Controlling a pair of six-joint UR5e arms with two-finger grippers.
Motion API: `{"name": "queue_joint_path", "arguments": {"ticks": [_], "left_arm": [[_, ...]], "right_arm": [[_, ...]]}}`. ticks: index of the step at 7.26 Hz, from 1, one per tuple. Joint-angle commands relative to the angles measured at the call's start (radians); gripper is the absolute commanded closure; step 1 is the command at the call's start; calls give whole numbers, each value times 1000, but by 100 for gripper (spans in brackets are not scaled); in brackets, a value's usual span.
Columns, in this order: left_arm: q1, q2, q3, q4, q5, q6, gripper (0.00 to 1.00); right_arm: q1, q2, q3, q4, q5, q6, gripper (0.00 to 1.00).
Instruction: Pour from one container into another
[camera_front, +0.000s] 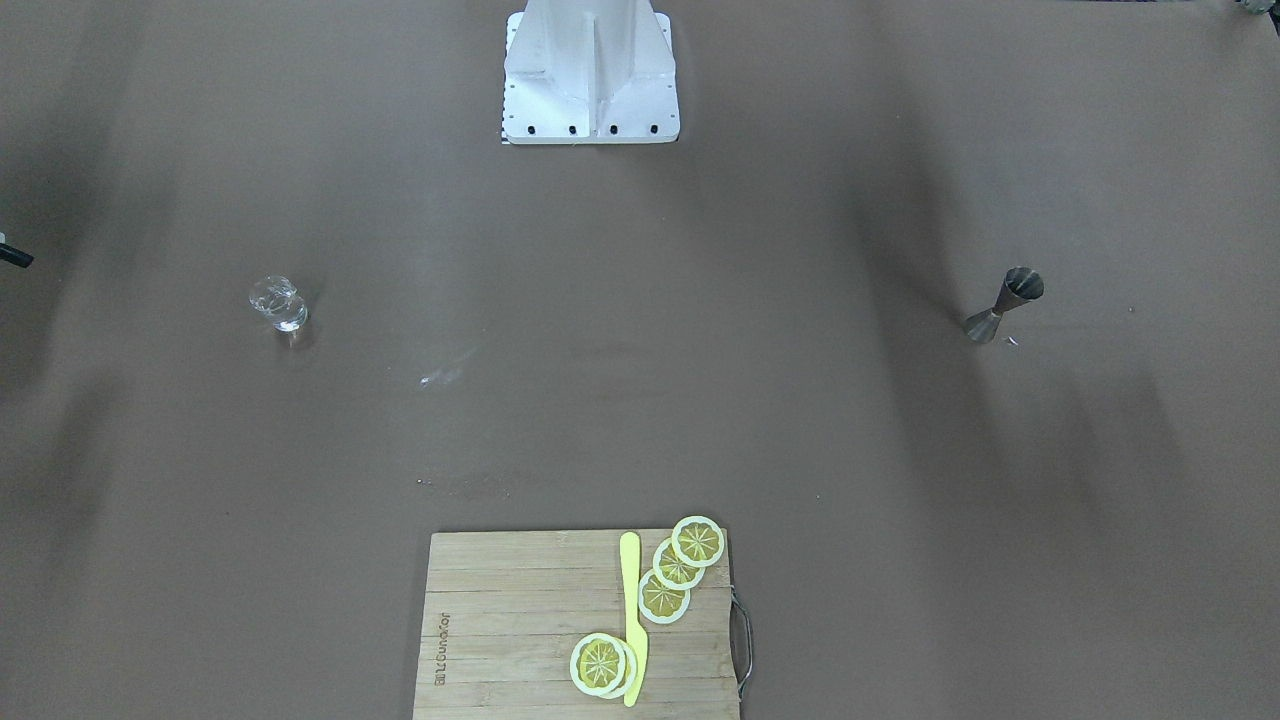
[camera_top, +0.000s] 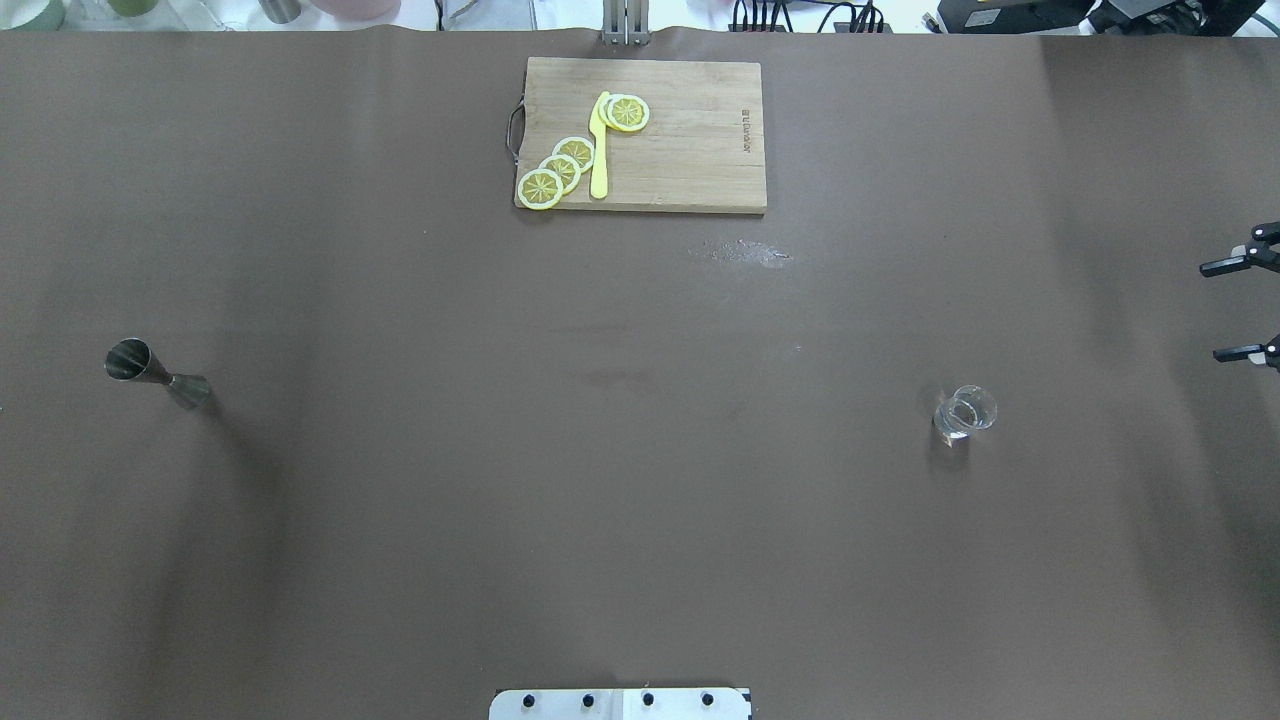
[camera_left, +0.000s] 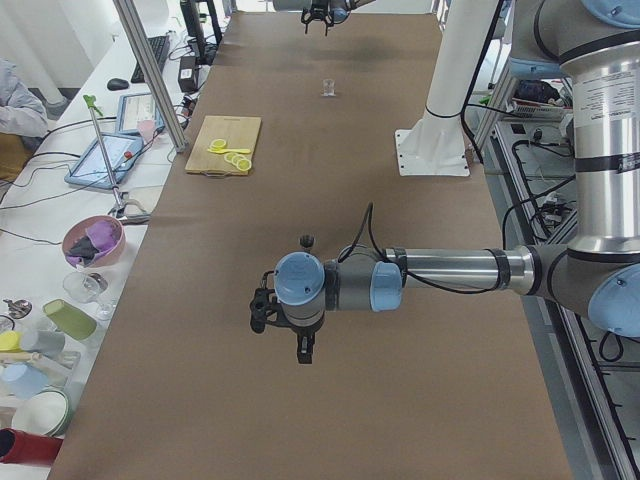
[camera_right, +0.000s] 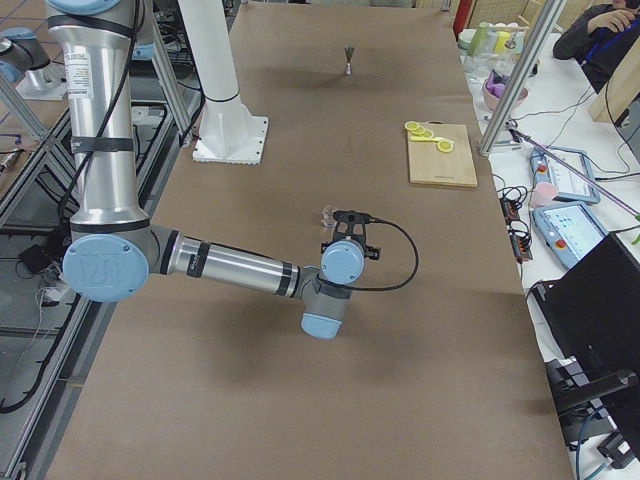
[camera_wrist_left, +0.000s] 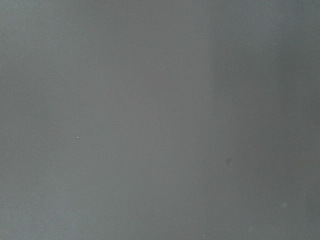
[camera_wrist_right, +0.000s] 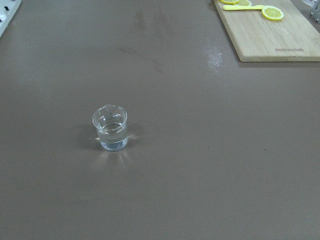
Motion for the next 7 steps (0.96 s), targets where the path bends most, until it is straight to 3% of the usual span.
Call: {"name": "queue_joint_path", "arguments": {"ticks": [1, 2, 4, 5, 7], "left_arm": [[97, 45, -15, -251, -6, -245, 2], [153, 88, -13, -380, -6, -401, 2], [250, 188, -4, -616, 7, -433, 2], [311, 229, -5, -727, 58, -438, 2], [376, 289, -1, -849, 110, -517, 2]], "right_arm": [[-57, 36, -25, 64, -5, 5, 0], [-75, 67, -37, 64, -7, 10, 0], [-141, 98, -41, 61, -46, 33, 0], [-207, 110, -42, 62, -101, 74, 0], [-279, 115, -42, 64, -123, 80, 0]]}}
